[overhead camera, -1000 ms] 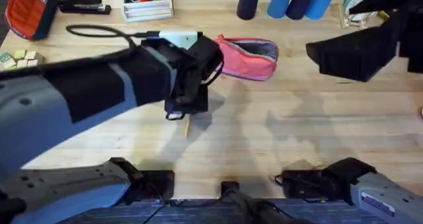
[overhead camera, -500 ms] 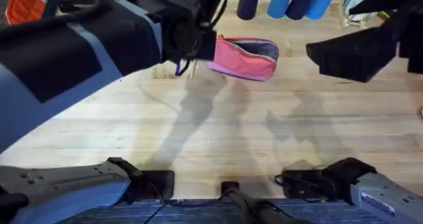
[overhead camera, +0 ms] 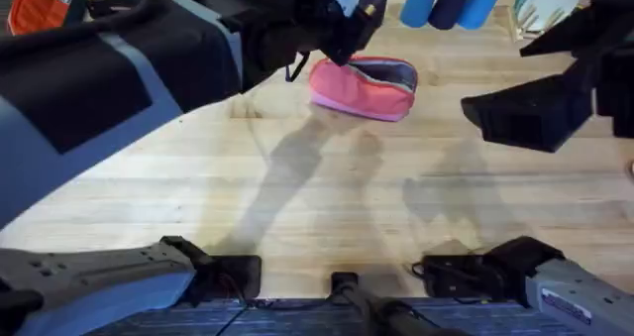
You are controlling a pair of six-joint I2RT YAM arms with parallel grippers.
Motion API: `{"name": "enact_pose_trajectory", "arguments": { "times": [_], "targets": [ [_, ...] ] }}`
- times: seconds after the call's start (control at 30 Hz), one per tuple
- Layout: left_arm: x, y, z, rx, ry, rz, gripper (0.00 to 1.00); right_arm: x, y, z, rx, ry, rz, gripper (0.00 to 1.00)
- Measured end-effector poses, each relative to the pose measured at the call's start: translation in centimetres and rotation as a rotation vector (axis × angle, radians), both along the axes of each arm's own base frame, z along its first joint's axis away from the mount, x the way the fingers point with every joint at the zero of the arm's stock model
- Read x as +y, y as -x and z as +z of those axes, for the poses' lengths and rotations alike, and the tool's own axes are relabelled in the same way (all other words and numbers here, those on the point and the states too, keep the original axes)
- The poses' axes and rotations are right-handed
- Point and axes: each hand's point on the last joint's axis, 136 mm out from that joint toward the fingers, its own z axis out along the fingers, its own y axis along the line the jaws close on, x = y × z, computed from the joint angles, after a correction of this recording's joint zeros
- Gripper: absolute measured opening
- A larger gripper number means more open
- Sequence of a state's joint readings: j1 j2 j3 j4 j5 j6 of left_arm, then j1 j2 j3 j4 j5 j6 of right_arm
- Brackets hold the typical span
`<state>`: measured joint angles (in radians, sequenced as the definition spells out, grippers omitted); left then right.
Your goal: Unzip the bag, pick up the pens from the table one at a time and place them inside, then zip the bag closed.
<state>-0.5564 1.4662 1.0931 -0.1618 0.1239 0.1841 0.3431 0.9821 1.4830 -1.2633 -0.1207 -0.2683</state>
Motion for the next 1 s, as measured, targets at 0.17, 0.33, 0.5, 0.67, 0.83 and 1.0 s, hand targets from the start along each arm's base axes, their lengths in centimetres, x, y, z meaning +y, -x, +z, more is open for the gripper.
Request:
{"name": "enact_pose_trajectory", "arguments": {
  "times": [0.17, 0.33, 0.5, 0.67, 0.83, 1.0],
  "targets": [
    [-2.1, 1.4, 0.4, -0.099, -0.055, -0.230, 0.042, 0.0, 0.0, 0.0, 0.000, 0.000, 0.000, 0.998],
    [-4.0, 2.1, -1.8, -0.124, -0.089, -0.402, 0.042, -0.1, 0.2, 0.2, -0.011, -0.004, 0.000, 0.997],
    [-5.9, 2.3, -4.0, -0.161, -0.088, -0.548, 0.042, -0.4, 1.1, 1.1, -0.051, -0.018, 0.000, 0.997],
    [-7.3, 2.5, -4.4, -0.223, -0.060, -0.642, 0.042, -0.6, 1.7, 1.5, -0.076, -0.027, 0.000, 0.998],
    [-7.9, 3.0, -5.0, -0.250, -0.059, -0.713, 0.042, -0.6, 1.7, 1.6, -0.076, -0.027, 0.000, 0.998],
    [-8.1, 3.1, -6.1, -0.258, -0.075, -0.750, 0.042, -0.6, 1.7, 1.6, -0.076, -0.027, 0.000, 0.998]
  ]
}}
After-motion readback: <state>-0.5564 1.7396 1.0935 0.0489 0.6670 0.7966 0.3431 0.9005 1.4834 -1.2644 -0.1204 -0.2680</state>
